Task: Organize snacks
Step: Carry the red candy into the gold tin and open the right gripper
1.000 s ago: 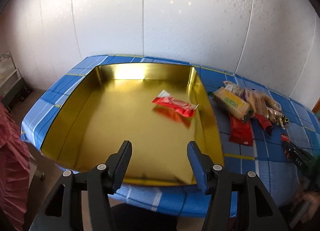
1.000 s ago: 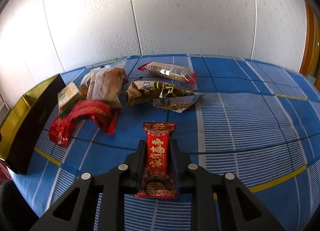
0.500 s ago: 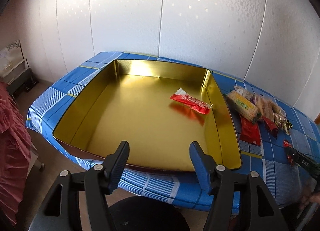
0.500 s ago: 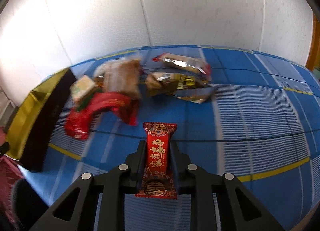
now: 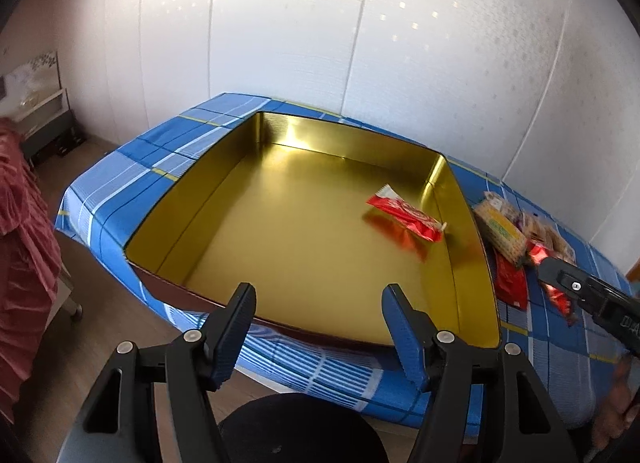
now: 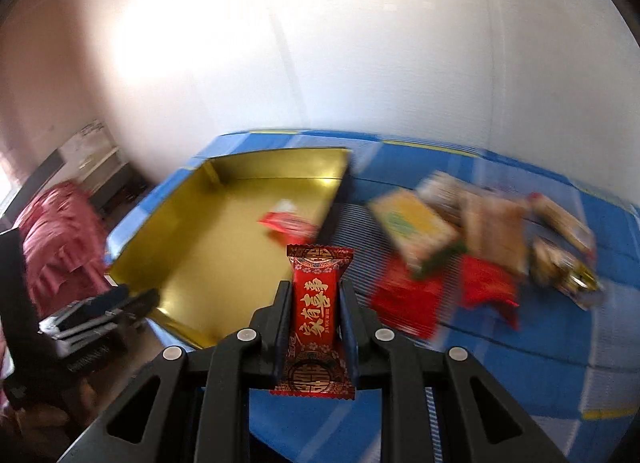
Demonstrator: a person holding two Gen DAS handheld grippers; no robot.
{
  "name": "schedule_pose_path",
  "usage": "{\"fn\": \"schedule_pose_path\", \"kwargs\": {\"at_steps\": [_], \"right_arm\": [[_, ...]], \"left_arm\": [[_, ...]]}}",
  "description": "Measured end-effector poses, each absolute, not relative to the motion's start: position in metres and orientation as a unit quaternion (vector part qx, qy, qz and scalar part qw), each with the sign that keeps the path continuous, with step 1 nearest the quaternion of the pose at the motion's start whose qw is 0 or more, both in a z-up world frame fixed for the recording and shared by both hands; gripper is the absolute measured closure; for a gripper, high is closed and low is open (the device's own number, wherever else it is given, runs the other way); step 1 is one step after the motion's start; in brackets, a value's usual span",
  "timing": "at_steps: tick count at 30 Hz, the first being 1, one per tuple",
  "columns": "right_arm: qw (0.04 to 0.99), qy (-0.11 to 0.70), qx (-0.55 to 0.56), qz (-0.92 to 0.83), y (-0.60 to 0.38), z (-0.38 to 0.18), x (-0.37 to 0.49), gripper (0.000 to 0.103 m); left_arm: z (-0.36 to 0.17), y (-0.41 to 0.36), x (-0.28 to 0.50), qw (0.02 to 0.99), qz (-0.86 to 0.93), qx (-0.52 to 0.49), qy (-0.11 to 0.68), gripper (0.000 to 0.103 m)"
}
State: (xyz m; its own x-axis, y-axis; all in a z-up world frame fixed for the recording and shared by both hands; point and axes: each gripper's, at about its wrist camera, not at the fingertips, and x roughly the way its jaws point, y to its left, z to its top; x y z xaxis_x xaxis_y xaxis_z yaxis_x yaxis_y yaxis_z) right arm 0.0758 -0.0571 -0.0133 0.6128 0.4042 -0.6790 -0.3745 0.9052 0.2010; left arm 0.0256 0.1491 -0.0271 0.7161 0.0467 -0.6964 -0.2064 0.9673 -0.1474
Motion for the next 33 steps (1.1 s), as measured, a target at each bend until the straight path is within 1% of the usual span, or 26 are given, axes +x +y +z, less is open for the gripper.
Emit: {"fn": "schedule_pose_path", "kwargs": {"at_steps": [6,11,14,19,26,33], "right_arm": [[0.886,0.382,-0.021,0.263,-0.002,-0.011,0.085,0.08],[0.875,0.405,-0.051,0.261,0.025,-0.029,0.097,0.078],[0.872,0.411,-0.053,0.26,0.03,-0.036,0.097,0.071],[0.883,0.394,-0.049,0.252,0.017,-0.032,0.088,0.071],[0.903,0.374,0.013,0.212,-0.031,-0.015,0.087,0.071],[0.912,0.385,0.042,0.135,-0.101,-0.027,0.085,0.07]], "left_arm": [[-0.026,0.158,0.022,0.921,0.074,-0.112,0.367,0.037],[-0.028,0.162,0.022,0.919,0.076,-0.116,0.368,0.037],[-0.029,0.163,0.022,0.919,0.076,-0.115,0.37,0.037],[-0.029,0.16,0.022,0.92,0.074,-0.11,0.37,0.037],[-0.021,0.148,0.023,0.924,0.057,-0.095,0.366,0.037],[-0.006,0.12,0.028,0.929,0.005,-0.07,0.364,0.037]]}}
